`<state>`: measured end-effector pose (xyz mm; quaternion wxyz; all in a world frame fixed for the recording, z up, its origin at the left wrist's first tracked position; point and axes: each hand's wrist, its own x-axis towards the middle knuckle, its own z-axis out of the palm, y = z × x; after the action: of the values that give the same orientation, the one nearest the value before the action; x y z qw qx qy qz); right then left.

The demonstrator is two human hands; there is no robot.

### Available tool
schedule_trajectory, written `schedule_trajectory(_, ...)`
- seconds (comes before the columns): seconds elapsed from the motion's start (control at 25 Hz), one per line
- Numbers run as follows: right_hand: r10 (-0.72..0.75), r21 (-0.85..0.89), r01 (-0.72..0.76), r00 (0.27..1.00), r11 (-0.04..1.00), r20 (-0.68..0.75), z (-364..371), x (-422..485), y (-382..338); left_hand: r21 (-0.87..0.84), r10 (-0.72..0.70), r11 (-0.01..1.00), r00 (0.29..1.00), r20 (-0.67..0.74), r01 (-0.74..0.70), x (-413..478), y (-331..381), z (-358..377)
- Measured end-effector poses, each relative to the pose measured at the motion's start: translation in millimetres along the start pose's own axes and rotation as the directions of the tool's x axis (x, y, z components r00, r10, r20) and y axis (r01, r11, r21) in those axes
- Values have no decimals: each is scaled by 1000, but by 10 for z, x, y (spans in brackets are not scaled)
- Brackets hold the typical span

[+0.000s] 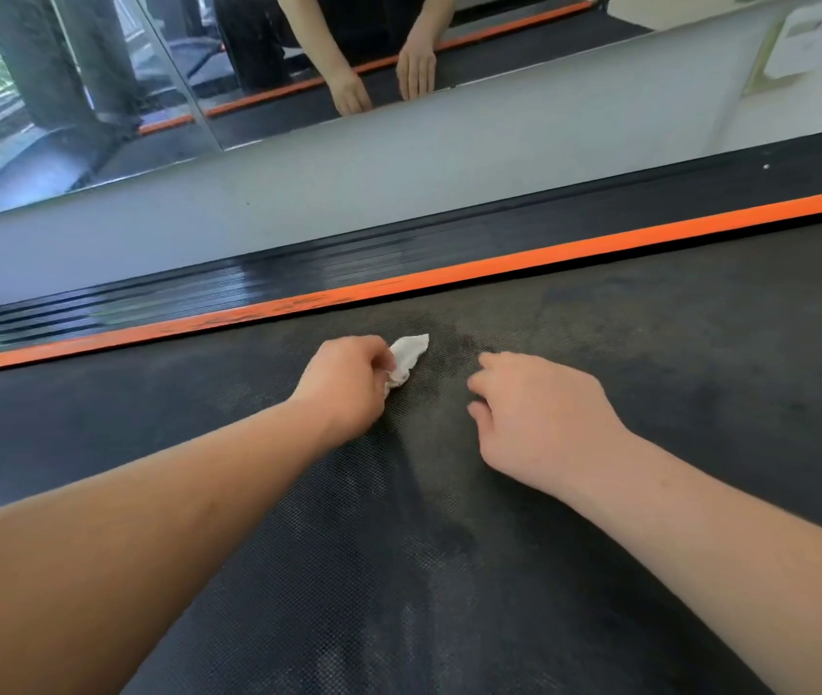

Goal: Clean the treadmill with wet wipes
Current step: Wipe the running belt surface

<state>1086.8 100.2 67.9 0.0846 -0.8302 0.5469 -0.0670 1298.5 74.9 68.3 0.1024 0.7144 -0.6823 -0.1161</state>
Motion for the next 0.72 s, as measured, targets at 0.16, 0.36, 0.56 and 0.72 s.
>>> schedule_trajectory(0.16, 0, 39, -1, 1000, 999, 19, 117, -283, 179, -120, 214, 971, 976, 42, -208, -648, 414, 193)
schedule_trajectory(0.36, -45, -13, 45, 998, 999, 39, 248, -382, 160, -150, -2, 989, 991, -132, -18, -457, 91, 81)
schedule_trajectory(0.56, -30, 3, 30, 999, 1000, 40, 238, -353, 177, -66, 213, 975, 977, -10, -213, -947, 478, 385)
schedule_trajectory(0.72, -32, -9, 32, 999, 999, 28, 277, -391, 161, -5, 93, 996, 989, -113, -94, -586, -20, 214)
